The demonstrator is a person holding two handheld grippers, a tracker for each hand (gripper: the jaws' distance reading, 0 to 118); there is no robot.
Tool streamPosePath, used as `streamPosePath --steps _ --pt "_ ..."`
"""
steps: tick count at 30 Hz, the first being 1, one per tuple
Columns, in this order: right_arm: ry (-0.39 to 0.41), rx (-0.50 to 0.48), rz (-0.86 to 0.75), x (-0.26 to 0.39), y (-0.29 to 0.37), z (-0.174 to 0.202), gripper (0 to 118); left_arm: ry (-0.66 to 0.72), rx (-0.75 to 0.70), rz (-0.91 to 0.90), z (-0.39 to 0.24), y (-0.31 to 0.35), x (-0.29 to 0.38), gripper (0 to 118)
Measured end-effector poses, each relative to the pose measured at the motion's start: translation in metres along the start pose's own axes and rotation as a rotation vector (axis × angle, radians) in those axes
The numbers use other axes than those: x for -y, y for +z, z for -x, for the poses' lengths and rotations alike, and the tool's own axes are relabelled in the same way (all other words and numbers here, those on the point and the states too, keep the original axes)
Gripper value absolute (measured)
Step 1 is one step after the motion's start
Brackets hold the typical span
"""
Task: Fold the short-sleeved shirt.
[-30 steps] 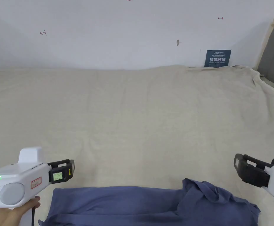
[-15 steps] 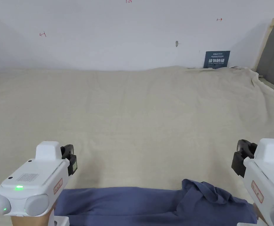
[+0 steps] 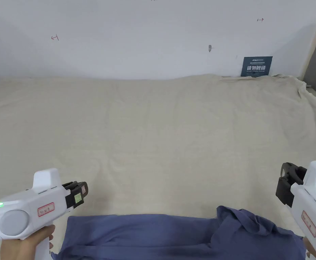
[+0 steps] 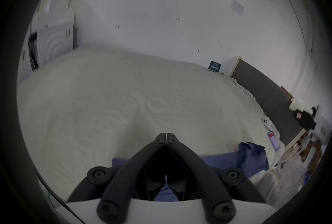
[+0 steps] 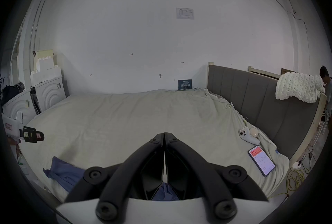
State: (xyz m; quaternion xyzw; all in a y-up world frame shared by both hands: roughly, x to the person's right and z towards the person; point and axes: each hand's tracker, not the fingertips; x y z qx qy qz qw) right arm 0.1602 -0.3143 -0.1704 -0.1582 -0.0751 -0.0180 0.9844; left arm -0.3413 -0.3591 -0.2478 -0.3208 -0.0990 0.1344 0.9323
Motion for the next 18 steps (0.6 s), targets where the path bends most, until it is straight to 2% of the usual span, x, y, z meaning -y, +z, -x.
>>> streamPosePath --steps 9,10,11,14,15,18 --pt "0.011 0.004 0.025 0.0 -0.007 0.004 0 0.092 0.023 0.241 0.081 -0.024 0.008 2" --pt "0.011 0.004 0.028 0.0 -0.008 0.004 0 0.114 0.036 0.274 0.087 -0.027 0.01 8" --pt "0.013 0.005 0.032 0.0 -0.009 0.005 0 0.137 0.055 0.306 0.093 -0.031 0.013 19" --pt "0.016 0.006 0.044 0.003 -0.013 0.005 0 0.148 0.063 0.352 0.105 -0.043 0.024 71" --pt "0.013 0.005 0.049 0.004 -0.014 0.005 0 0.148 0.058 0.371 0.108 -0.048 0.029 82" --pt "0.009 0.005 0.067 0.009 -0.018 0.002 0 0.135 0.015 0.383 0.112 -0.06 0.041 84"
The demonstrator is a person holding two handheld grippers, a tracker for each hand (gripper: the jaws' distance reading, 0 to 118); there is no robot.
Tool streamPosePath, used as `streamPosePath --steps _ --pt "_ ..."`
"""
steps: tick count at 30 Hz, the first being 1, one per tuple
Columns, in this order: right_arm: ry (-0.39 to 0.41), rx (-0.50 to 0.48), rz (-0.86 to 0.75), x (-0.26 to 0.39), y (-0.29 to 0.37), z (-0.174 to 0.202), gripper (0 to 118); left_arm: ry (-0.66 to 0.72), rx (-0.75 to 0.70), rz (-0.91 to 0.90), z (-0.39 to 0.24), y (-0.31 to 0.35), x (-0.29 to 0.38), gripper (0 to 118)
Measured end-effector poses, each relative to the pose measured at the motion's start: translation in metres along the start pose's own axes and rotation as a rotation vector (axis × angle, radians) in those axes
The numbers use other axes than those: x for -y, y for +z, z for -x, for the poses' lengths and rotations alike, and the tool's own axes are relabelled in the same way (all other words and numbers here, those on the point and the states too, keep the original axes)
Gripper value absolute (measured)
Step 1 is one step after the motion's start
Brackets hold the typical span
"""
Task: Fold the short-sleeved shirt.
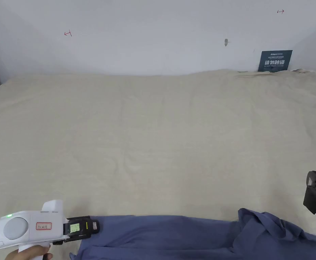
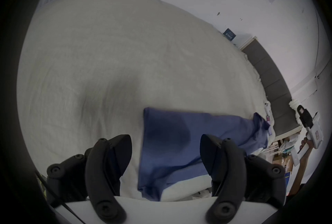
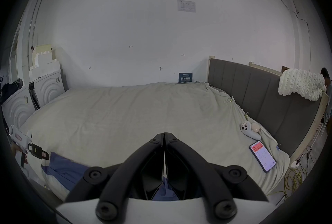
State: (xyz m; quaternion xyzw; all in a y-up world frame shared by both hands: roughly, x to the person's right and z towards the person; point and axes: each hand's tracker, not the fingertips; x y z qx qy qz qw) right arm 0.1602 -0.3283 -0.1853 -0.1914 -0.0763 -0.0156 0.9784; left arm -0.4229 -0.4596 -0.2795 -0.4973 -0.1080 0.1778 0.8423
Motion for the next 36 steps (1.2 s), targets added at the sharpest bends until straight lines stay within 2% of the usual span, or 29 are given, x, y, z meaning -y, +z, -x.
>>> streamPosePath --steps 5,9,10,12,14,15,17,22,27,30,36 --pt "0.0 0.001 0.022 0.002 0.0 0.005 0 0.025 -0.016 0.044 0.005 -0.02 0.002 83" --pt "0.004 0.002 0.032 0.004 -0.003 0.005 0 -0.018 -0.038 0.03 -0.003 -0.026 0.006 74" --pt "0.004 0.001 0.034 0.004 -0.003 0.005 0 -0.039 -0.052 0.03 -0.007 -0.025 0.006 67" --pt "0.0 0.0 0.039 0.005 -0.005 0.003 0 -0.073 -0.05 0.022 -0.012 -0.025 0.007 44" --pt "-0.006 0.0 0.041 0.005 -0.006 0.002 0 -0.06 0.014 0.041 -0.016 -0.027 0.008 18" --pt "-0.009 0.0 0.041 0.005 -0.006 0.002 0 -0.049 0.047 0.057 -0.019 -0.03 0.008 14" --pt "-0.012 0.002 0.039 0.005 -0.005 0.001 0 -0.077 0.003 0.054 -0.025 -0.034 0.01 7" --pt "-0.017 0.003 0.033 0.002 -0.003 -0.005 0 -0.111 -0.031 0.015 -0.031 -0.015 0.004 3" --pt "-0.02 0.006 0.023 -0.001 -0.002 -0.008 0 -0.082 -0.031 0.002 -0.023 0.012 -0.013 1" --pt "-0.022 0.003 0.019 -0.003 -0.002 -0.009 0 -0.098 -0.084 -0.01 -0.022 0.026 -0.016 1" --pt "-0.019 -0.013 0.016 -0.005 -0.002 -0.008 0 -0.045 -0.159 -0.012 -0.005 0.051 -0.016 1"
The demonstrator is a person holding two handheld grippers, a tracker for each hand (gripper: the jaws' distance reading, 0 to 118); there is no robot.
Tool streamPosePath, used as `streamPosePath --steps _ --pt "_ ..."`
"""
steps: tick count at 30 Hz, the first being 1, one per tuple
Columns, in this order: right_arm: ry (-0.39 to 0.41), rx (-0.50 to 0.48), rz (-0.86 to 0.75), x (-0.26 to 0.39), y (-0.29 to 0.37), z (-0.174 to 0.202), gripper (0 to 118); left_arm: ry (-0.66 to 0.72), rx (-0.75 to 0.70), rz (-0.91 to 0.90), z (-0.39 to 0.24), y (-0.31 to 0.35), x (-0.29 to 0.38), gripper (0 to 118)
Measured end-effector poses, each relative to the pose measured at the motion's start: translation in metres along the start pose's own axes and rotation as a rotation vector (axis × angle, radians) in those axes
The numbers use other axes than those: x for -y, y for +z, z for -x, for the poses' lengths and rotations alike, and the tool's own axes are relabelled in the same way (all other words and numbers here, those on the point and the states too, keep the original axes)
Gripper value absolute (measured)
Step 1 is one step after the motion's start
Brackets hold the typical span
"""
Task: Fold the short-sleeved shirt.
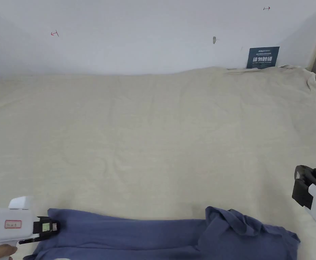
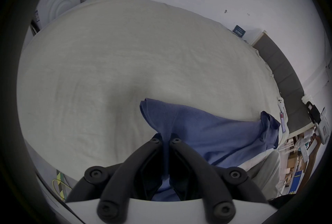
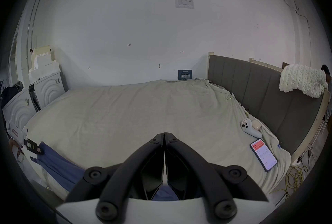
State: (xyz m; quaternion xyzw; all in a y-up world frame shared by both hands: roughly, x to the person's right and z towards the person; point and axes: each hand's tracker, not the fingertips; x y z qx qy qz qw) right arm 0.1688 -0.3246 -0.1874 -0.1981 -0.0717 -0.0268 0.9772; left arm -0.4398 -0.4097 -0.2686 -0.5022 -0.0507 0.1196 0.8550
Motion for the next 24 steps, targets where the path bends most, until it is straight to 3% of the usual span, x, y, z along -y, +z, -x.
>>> streamPosePath --steps 8,19,24 --pt "0.001 -0.018 -0.001 0.0 0.002 0.0 0 0.012 -0.038 0.03 -0.033 0.008 -0.006 1" --pt "-0.019 -0.021 -0.009 0.005 0.009 -0.014 0 -0.128 0.237 0.141 -0.168 -0.012 -0.013 1" --pt "-0.027 -0.012 -0.005 0.009 0.014 -0.023 0 -0.2 0.268 0.189 -0.229 -0.044 -0.002 1"
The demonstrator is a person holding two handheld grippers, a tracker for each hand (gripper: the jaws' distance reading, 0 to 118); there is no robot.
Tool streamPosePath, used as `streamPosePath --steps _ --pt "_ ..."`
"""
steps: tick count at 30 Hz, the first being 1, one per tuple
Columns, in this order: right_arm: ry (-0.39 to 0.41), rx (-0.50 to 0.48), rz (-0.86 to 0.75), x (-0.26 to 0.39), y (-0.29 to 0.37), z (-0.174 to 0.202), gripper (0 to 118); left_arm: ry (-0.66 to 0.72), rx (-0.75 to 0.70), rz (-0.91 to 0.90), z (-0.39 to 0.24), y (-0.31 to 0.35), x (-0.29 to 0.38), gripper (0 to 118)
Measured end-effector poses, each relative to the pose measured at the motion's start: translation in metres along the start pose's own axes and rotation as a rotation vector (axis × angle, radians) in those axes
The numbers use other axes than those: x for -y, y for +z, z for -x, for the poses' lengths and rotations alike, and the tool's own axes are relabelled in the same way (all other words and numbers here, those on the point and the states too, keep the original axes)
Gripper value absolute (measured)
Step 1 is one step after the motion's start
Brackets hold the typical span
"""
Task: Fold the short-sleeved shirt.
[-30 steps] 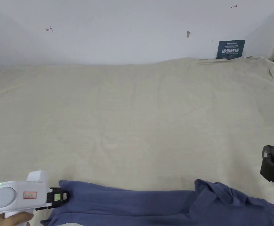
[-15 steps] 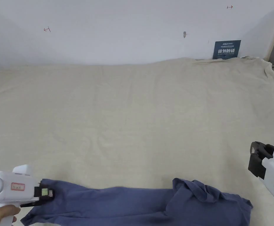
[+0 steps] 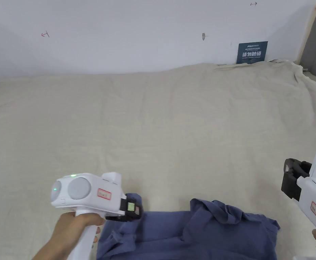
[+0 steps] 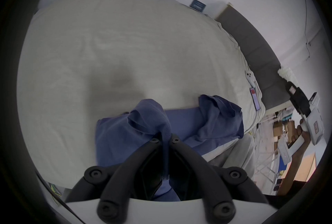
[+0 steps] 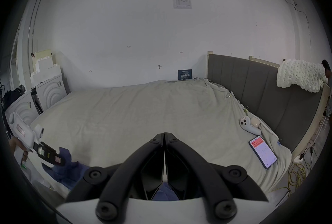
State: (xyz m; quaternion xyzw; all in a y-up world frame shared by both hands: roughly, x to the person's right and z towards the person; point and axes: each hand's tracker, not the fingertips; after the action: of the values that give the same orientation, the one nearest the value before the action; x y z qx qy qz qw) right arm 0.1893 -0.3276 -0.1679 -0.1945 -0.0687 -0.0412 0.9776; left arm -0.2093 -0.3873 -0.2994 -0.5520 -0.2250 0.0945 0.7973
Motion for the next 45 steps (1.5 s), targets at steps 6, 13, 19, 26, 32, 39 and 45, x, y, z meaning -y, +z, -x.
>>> streamPosePath --steps 6,13,19,26,32,39,45 --pt "0.001 0.015 0.006 0.002 0.006 -0.01 0 0.019 0.031 0.054 -0.035 -0.059 0.0 1" --pt "-0.005 0.036 0.01 0.002 0.014 -0.016 0 -0.036 -0.066 0.099 -0.049 -0.094 0.01 4" --pt "-0.01 0.04 0.016 0.001 0.015 -0.016 0 -0.045 -0.051 0.077 -0.058 -0.082 0.009 88" --pt "-0.014 0.035 0.006 -0.005 0.015 -0.014 0 -0.083 -0.008 -0.119 -0.056 -0.019 0.012 109" --pt "-0.012 0.033 -0.002 -0.008 0.016 -0.014 0 -0.093 -0.155 -0.255 -0.026 0.012 0.024 109" --pt "-0.016 0.036 -0.011 -0.011 0.019 -0.014 0 -0.131 -0.242 -0.374 0.003 -0.003 0.053 5" --pt "-0.021 0.043 -0.006 -0.008 0.02 -0.018 0 -0.106 -0.212 -0.372 0.009 -0.032 0.072 0"
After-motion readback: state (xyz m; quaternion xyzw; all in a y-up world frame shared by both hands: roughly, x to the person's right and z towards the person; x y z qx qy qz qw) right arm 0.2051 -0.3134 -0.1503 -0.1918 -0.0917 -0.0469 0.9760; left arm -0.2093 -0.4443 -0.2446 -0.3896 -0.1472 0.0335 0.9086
